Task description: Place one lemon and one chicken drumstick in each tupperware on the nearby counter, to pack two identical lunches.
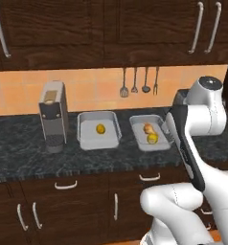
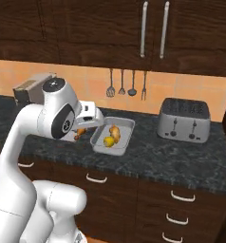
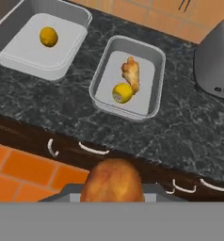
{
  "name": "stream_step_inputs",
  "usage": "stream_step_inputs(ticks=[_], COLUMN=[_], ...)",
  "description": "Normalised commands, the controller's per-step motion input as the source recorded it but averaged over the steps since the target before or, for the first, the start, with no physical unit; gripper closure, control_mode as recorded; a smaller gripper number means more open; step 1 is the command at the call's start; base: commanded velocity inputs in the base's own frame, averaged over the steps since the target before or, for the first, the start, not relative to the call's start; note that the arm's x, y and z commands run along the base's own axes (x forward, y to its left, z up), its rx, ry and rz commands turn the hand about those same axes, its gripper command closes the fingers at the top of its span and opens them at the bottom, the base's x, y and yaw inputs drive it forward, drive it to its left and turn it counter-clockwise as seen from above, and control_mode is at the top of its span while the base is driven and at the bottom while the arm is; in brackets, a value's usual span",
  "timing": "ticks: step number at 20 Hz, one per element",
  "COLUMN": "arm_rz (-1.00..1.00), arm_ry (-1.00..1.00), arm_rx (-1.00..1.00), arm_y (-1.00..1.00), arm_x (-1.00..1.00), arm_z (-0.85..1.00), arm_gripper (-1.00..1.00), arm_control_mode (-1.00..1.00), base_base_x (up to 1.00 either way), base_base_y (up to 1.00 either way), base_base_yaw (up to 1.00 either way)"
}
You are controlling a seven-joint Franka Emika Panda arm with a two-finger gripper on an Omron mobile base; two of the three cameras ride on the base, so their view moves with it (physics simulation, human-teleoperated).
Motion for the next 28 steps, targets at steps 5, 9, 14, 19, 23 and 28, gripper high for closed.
stream_step_inputs(ticks=[5, 9, 14, 19, 23, 28], arm_rz=[0.00, 0.00, 0.00, 0.00, 0.00, 0.01], arm_ry=[0.00, 0.00, 0.05, 0.17, 0.04, 0.07], arm_rx=[0.00, 0.00, 0.00, 0.00, 0.04, 0.08], arm_y=[0.00, 0.00, 0.64, 0.64, 0.19, -0.01], arm_x=[0.00, 0.00, 1.00, 1.00, 1.00, 0.97], arm_z=[0.00, 0.00, -0.78, -0.97, -0.48, -0.29], arm_gripper=[1.00, 1.00, 1.00, 1.00, 1.00, 1.00], arm_control_mode=[1.00, 1.00, -1.00, -1.00, -1.00, -1.00], base_base_x=[0.70, 0.36, 0.00, 0.00, 0.00, 0.00], base_base_y=[0.90, 0.59, 0.00, 0.00, 0.00, 0.00], base_base_yaw=[-0.12, -0.01, 0.00, 0.00, 0.00, 0.00])
